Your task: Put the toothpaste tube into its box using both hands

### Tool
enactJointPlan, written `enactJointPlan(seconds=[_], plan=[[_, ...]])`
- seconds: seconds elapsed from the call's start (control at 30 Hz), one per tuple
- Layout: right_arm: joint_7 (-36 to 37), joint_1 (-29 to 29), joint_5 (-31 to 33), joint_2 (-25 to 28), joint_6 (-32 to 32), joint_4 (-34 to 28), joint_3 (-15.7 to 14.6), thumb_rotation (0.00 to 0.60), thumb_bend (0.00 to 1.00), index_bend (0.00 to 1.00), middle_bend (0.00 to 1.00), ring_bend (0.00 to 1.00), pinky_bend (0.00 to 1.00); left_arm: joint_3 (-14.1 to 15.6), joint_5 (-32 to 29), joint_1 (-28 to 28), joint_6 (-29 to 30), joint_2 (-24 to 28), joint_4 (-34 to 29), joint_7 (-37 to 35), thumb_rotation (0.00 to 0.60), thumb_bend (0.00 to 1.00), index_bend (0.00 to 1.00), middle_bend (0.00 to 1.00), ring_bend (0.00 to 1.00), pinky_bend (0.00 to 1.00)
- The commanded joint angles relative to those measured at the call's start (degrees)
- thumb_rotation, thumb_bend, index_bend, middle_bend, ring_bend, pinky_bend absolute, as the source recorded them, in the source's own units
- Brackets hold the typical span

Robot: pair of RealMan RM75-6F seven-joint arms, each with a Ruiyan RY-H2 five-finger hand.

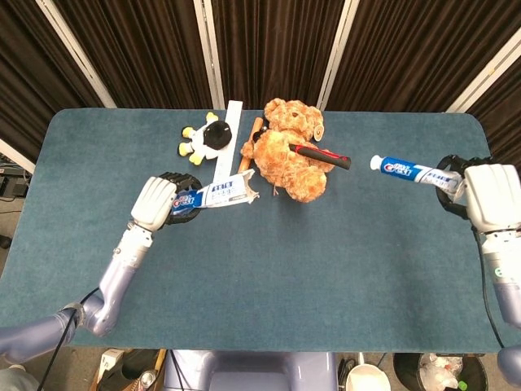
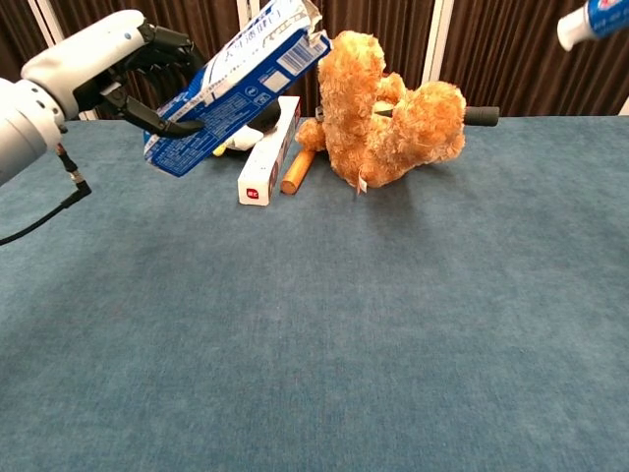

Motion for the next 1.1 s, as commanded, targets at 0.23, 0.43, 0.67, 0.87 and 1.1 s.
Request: enactJointPlan(seconds=[0.23,0.43,0.67,0.87,1.1], plan=[[10.56,1.31,-1.85,8.85,-3.19,-2.90,4.27,0.600,0.44,0.81,0.61,0.56,0.47,-1.11,0.76,-2.07,-0.17,-1.54,2.68,-0.47,0.600,0.39,0.45,0.52,0.47,0.45],[17.20,1.64,-4.40,13.76,-6.46,-5.09,4.64,0.600,0.44,0.81,0.61,0.56,0.47,-1.98,0.77,-3.54,-0.63,-2.38,4.34,-0.42,0.600,0.39,0.45,0.52,0.47,0.45],[24.06,2.19,-6.33,17.15,-9.41,-7.34,4.79,0.600,0.44,0.81,0.61,0.56,0.47,-3.31,0.34,-5.80,-1.64,-4.23,6.17,-0.46,0.600,0.39,0.44,0.51,0.47,0.45],[27.00,2.75,-9.00,18.75,-9.92,-8.04,4.67,0.600,0.44,0.81,0.61,0.56,0.47,-5.01,0.40,-8.98,-2.55,-6.24,7.84,-0.28,0.600,0.39,0.44,0.51,0.47,0.45],[28.66,3.13,-10.12,19.28,-9.80,-7.98,4.30,0.600,0.44,0.81,0.61,0.56,0.47,-6.25,0.90,-11.80,-1.94,-9.03,10.63,-1.44,0.600,0.39,0.44,0.51,0.47,0.45]])
